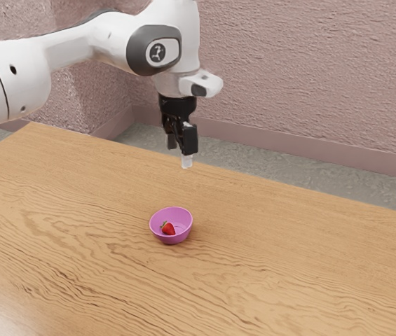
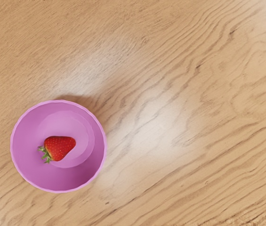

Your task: Take strawberry from the bowl

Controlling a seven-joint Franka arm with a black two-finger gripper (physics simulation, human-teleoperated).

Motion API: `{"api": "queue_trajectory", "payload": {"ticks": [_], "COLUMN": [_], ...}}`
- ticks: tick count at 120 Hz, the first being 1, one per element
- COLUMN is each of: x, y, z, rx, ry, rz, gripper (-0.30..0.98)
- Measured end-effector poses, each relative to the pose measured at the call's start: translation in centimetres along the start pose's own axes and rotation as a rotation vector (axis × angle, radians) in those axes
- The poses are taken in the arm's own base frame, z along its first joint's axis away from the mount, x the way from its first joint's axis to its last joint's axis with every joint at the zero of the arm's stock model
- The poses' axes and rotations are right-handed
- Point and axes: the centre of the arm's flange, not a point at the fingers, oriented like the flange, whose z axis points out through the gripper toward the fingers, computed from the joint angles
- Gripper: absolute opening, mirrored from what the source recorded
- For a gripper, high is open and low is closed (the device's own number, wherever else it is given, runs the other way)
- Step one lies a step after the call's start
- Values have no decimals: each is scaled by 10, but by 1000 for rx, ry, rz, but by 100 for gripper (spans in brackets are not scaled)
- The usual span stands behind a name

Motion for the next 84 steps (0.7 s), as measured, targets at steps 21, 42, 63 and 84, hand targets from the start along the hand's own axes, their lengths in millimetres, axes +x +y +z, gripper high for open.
{"api": "queue_trajectory", "payload": {"ticks": [21,42,63,84], "x": [14,8,2,-12], "y": [-12,-43,-60,-82], "z": [56,110,137,165], "rx": [-31,-67,-76,-135], "ry": [-13,-18,23,115], "rz": [330,530,675,750], "gripper": [55,42,38,36]}}
